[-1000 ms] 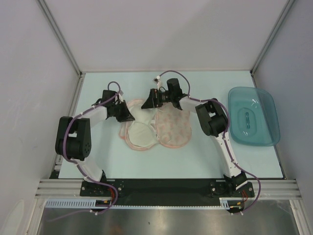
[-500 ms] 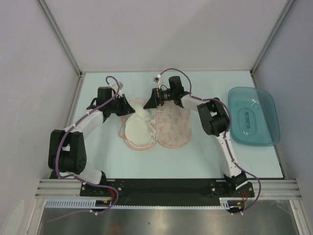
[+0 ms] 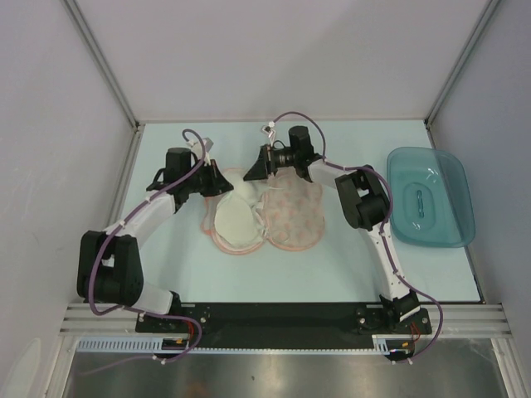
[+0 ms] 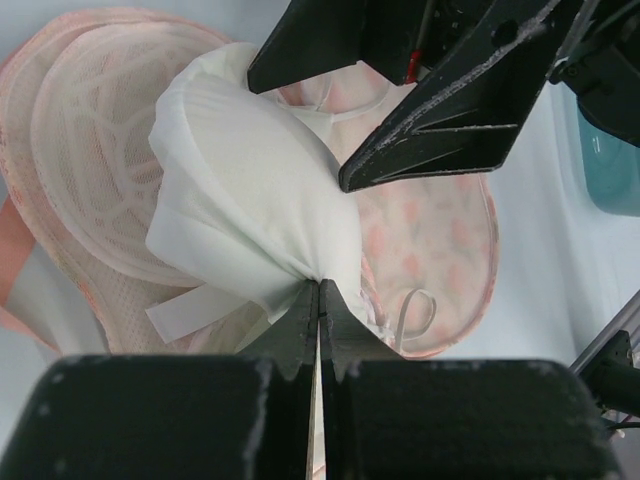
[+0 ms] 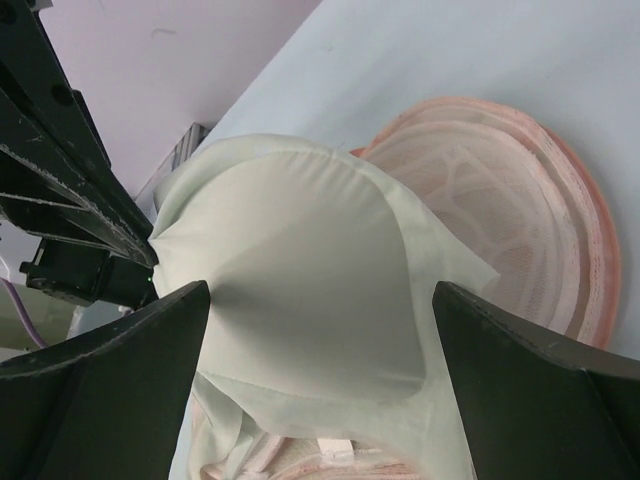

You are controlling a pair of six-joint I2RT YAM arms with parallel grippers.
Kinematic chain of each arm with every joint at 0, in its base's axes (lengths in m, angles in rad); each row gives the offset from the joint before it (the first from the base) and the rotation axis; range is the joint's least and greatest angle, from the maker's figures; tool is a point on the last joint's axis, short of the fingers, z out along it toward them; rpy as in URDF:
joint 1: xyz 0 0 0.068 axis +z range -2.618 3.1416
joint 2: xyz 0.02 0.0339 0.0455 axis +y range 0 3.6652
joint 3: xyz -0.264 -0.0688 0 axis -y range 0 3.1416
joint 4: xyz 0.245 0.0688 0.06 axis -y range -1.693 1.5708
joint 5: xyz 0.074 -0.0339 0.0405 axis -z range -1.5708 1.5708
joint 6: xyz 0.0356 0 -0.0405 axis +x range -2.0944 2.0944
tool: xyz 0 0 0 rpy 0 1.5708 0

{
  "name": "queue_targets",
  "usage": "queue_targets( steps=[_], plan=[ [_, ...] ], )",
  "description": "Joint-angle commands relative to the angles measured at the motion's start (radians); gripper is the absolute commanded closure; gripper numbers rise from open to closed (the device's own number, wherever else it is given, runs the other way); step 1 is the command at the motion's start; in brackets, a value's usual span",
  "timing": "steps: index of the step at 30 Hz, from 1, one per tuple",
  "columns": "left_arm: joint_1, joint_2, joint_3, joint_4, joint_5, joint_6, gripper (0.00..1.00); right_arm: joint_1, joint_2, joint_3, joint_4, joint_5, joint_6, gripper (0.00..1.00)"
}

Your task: Place the bra in the laundry bag and zip it closed

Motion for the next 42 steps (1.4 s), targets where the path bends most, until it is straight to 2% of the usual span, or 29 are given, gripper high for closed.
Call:
queue_targets(
  steps=[1, 11, 14, 15, 16, 18, 20, 22, 25, 26, 28, 29, 30, 32, 33, 36, 42],
  plan=[
    [-0.014, -0.068, -0.018, 0.062, 0.036, 0.034, 1.00, -0.017, 0.018, 0.025, 0.136, -0.037, 0.060, 0.00],
    [-0.025, -0.100, -0.034, 0.061, 0.051, 0.041, 1.00, -0.006, 0.047, 0.025, 0.212, -0.089, 0.136, 0.00],
    [-0.027, -0.097, -0.032, 0.064, 0.053, 0.041, 1.00, 0.000, 0.062, -0.007, 0.439, -0.136, 0.325, 0.00],
    [-0.027, -0.098, -0.032, 0.068, 0.062, 0.040, 1.00, 0.000, 0.068, -0.013, 0.595, -0.147, 0.384, 0.00],
    [-0.028, -0.100, -0.034, 0.070, 0.063, 0.040, 1.00, 0.000, 0.091, -0.017, 0.674, -0.161, 0.520, 0.00],
    [-0.030, -0.104, -0.034, 0.070, 0.068, 0.041, 1.00, -0.005, 0.122, 0.003, 0.888, -0.170, 0.660, 0.00],
    [-0.031, -0.114, -0.035, 0.070, 0.074, 0.044, 1.00, -0.003, 0.171, 0.048, 1.005, -0.181, 0.845, 0.01],
    [-0.031, -0.123, -0.040, 0.076, 0.080, 0.044, 1.00, 0.000, 0.188, 0.063, 1.069, -0.195, 0.893, 0.00],
    [-0.034, -0.144, -0.047, 0.084, 0.090, 0.049, 1.00, 0.001, 0.159, 0.011, 1.041, -0.189, 0.849, 0.00],
    [-0.034, -0.153, -0.053, 0.085, 0.091, 0.051, 1.00, 0.000, 0.137, -0.012, 1.005, -0.181, 0.768, 0.00],
    [-0.034, -0.161, -0.057, 0.084, 0.094, 0.051, 1.00, -0.006, 0.053, -0.102, 0.821, -0.143, 0.622, 0.00],
    [-0.034, -0.164, -0.060, 0.084, 0.103, 0.049, 1.00, -0.005, 0.015, -0.130, 0.706, -0.123, 0.389, 0.00],
    [-0.036, -0.166, -0.061, 0.082, 0.108, 0.048, 1.00, -0.008, -0.063, -0.156, 0.445, -0.057, 0.268, 0.00],
    [-0.036, -0.167, -0.061, 0.079, 0.128, 0.047, 1.00, -0.002, -0.117, -0.190, 0.267, -0.019, 0.091, 0.00],
    [-0.036, -0.170, -0.060, 0.076, 0.139, 0.049, 1.00, -0.003, -0.145, -0.199, 0.245, -0.012, 0.062, 0.00],
    [-0.036, -0.177, -0.058, 0.067, 0.192, 0.067, 1.00, -0.022, -0.159, -0.247, 0.376, -0.032, 0.139, 0.00],
    [-0.036, -0.196, -0.046, 0.019, 0.250, 0.120, 1.00, -0.043, -0.171, -0.259, 0.407, -0.101, 0.146, 0.00]
  ],
)
